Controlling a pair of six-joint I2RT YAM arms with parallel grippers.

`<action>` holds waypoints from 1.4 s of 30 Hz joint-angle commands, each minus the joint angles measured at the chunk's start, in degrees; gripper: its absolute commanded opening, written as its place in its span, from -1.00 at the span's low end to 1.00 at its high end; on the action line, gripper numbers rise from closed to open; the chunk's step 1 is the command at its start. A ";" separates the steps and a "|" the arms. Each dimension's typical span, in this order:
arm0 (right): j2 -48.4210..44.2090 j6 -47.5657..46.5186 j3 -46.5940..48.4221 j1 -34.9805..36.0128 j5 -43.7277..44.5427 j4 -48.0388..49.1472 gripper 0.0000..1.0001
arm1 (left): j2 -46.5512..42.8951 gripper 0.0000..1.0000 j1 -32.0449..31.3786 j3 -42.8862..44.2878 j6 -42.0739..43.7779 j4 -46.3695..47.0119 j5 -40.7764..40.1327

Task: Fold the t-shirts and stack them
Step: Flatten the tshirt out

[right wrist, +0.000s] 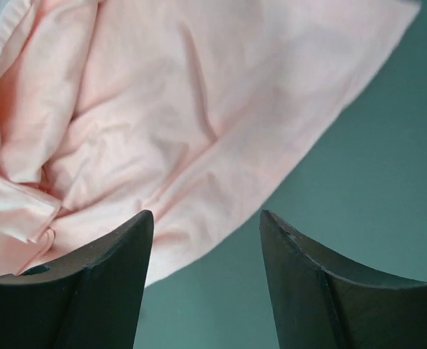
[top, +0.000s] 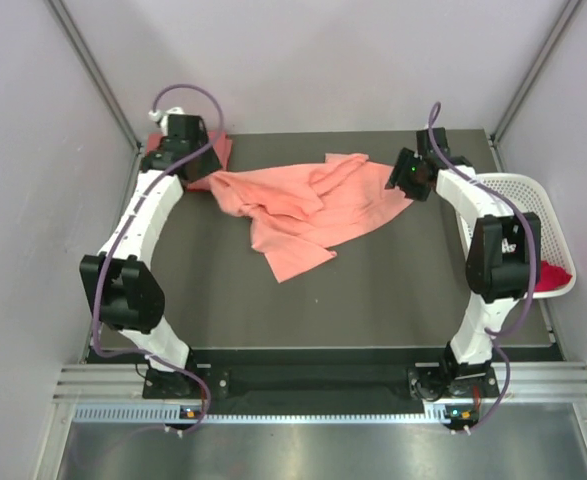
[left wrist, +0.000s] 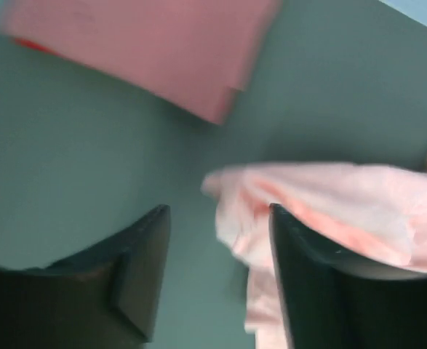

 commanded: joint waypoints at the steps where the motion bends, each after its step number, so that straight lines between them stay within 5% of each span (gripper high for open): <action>1: 2.59 1.61 4.60 -0.30 2.08 1.09 0.22 | 0.57 0.74 3.14 2.85 -0.17 -4.96 -1.49; 4: 5.22 0.92 7.85 -0.74 4.63 -0.05 0.22 | -0.02 0.88 -0.28 -0.04 1.77 -7.87 2.39; 8: 8.74 -0.67 11.28 -1.71 6.12 -1.02 0.22 | -4.24 0.63 -11.94 -8.03 4.58 -6.29 1.85; 11: 11.12 -1.90 13.40 -2.67 9.89 -1.46 0.16 | -7.76 0.01 -15.22 -14.80 2.13 -4.63 9.92; 12: 12.17 -2.51 14.36 -2.94 11.56 -1.46 0.13 | -9.59 -0.34 -15.58 -19.43 0.38 -3.40 12.12; 13: 12.79 -2.69 14.98 -3.46 12.27 -1.46 0.08 | -10.31 -0.38 -16.10 -21.30 -0.50 -2.26 14.58; 17: 15.51 -3.40 18.32 -4.61 11.67 -1.46 -0.15 | -10.23 -0.15 -21.19 -25.80 -1.13 0.30 15.92; 25: 14.64 -5.77 19.29 -5.04 11.84 -1.11 -0.10 | -3.02 0.08 -25.07 -27.03 -3.41 0.56 17.94; 36: 11.92 -6.30 15.51 -6.72 10.44 -0.05 -0.10 | 4.61 -0.15 -25.07 -25.19 -4.38 -1.19 14.52; 42: 11.30 -6.30 14.81 -6.89 9.91 0.47 -0.10 | 5.86 -0.10 -24.99 -24.75 -4.12 -2.86 11.62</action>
